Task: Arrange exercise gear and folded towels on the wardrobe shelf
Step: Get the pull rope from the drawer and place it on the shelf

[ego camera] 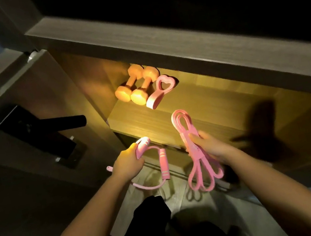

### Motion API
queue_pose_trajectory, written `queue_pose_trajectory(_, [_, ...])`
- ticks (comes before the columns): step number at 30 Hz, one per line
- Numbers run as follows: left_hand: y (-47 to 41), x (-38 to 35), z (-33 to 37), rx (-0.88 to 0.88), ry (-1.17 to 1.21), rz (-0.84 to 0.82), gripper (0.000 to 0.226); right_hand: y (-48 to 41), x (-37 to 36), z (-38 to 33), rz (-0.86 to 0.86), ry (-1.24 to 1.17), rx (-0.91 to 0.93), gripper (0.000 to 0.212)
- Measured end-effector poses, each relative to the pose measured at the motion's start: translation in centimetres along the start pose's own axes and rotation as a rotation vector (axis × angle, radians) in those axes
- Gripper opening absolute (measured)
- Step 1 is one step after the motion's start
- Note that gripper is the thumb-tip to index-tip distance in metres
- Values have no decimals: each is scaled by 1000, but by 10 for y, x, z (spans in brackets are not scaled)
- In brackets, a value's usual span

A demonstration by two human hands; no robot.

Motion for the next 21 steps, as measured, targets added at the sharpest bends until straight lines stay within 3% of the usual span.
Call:
queue_pose_trajectory(3, [-10,-17,-18,28,38,44,31,-16,-8,15,109,157,30,25])
queue_pose_trajectory(7, [-14,-40,-42,-3,60,115,36,-24,-22,41,194,300,108,46])
queue_pose_trajectory(9, [-9,-49,-55,-36,77,157,36,-14,-29,54,251,379,109,45])
queue_pose_trajectory(12, [4,-56,-72,-101,85,233,38,9,-49,59,328,453,247,36])
queue_pose_trajectory(15, [16,-56,-89,-181,93,301,36,23,-72,54,361,703,383,46])
queue_pose_trajectory(19, [16,-46,-108,-214,101,326,37,23,-93,42,432,1027,356,63])
queue_pose_trajectory(21, [7,-42,-115,-210,85,319,43,10,-99,33,463,1061,340,65])
Point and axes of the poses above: each hand's wrist, its own y-axis away from the middle knuckle, its own x-axis out of the back of the hand, z = x × y, the point moved 5 cm from there along -y, towards the middle knuckle, and after that the axes turned 4 degrees about -y, right-handed, at the moved point
